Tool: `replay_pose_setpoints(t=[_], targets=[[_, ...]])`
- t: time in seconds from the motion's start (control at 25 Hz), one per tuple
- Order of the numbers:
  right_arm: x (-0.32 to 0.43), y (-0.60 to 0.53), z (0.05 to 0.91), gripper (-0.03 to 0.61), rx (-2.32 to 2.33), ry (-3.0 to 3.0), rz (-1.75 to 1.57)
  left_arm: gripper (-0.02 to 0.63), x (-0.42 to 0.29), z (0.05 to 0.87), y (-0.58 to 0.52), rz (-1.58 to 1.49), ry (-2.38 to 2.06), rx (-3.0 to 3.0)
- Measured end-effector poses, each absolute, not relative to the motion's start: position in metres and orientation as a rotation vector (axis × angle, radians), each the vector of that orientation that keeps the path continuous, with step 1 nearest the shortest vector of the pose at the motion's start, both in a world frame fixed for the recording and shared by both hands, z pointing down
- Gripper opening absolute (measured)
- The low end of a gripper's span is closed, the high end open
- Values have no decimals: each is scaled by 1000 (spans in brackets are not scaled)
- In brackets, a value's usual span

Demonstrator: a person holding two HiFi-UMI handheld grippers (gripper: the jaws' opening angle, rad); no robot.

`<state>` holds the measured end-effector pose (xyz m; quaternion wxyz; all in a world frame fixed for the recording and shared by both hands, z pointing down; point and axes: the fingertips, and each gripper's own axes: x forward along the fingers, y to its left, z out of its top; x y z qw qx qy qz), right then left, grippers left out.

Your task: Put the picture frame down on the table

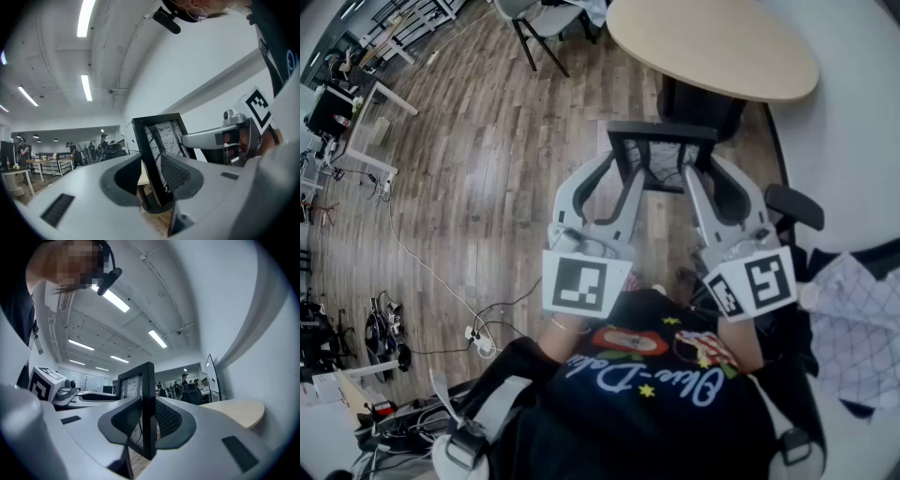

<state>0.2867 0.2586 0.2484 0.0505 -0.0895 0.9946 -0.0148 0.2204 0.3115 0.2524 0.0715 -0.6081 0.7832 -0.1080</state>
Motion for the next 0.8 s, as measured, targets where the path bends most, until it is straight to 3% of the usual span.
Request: replay_pose_setpoints(t=[0.8], targets=[[268,252,252,74,-219,3028,-42,124,205,257,309,-363,2376,-1807]])
